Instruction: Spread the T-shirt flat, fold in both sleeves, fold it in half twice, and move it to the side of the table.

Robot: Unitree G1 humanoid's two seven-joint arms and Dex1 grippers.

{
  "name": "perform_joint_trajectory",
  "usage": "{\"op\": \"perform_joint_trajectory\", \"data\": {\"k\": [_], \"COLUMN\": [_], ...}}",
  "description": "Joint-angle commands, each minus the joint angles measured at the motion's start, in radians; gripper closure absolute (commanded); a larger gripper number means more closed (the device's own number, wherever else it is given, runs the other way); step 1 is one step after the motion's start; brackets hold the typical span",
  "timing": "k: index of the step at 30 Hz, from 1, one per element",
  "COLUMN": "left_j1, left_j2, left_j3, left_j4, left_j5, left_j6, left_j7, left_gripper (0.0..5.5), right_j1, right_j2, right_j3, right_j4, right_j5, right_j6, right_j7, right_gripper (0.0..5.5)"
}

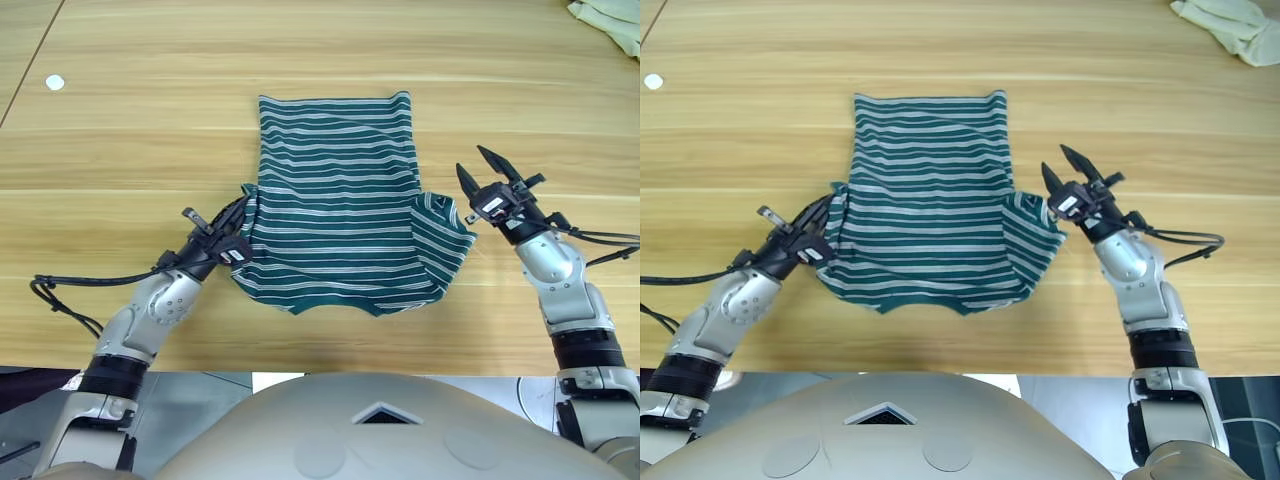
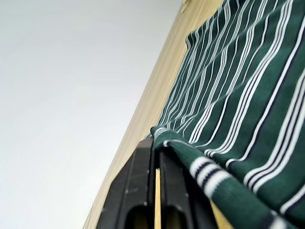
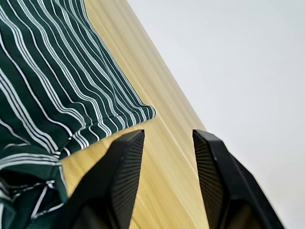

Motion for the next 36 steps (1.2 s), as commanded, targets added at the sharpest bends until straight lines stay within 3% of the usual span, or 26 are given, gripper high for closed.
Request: {"op": "perform_joint_trajectory", "data": {"k": [1, 6, 17, 24, 32, 36], "left_j1": [-0.022, -0.038, -0.029, 0.053, 0.050, 0.078], "left_j2": [-0.023, -0.031, -0.040, -0.050, -0.063, -0.040], "left_j3": [-0.050, -0.130, -0.197, -0.236, -0.207, -0.111], "left_j4": [0.022, 0.086, 0.151, 0.085, 0.082, -0.043], "left_j5": [0.021, 0.044, -0.058, -0.207, -0.189, -0.242], "left_j6": [-0.028, -0.030, -0.031, -0.066, -0.057, -0.099], "left_j7": [-0.019, -0.083, -0.207, -0.299, -0.279, -0.243], "left_gripper": [5.47, 5.47, 3.68, 2.53, 2.53, 2.53], "right_j1": [-0.018, -0.022, 0.005, 0.128, 0.245, 0.329], "right_j2": [0.006, 0.005, -0.026, -0.169, -0.263, -0.332], "right_j3": [0.011, 0.019, 0.005, -0.105, -0.117, -0.072], "right_j4": [0.007, 0.002, -0.010, -0.121, -0.111, -0.060], "right_j5": [-0.005, -0.004, -0.021, -0.054, -0.166, -0.303], "right_j6": [-0.005, -0.002, 0.007, 0.007, -0.024, -0.054], "right_j7": [0.004, 0.008, 0.008, 0.036, 0.039, 0.023], "right_gripper": [3.64, 3.64, 3.64, 3.64, 3.64, 3.64]}}
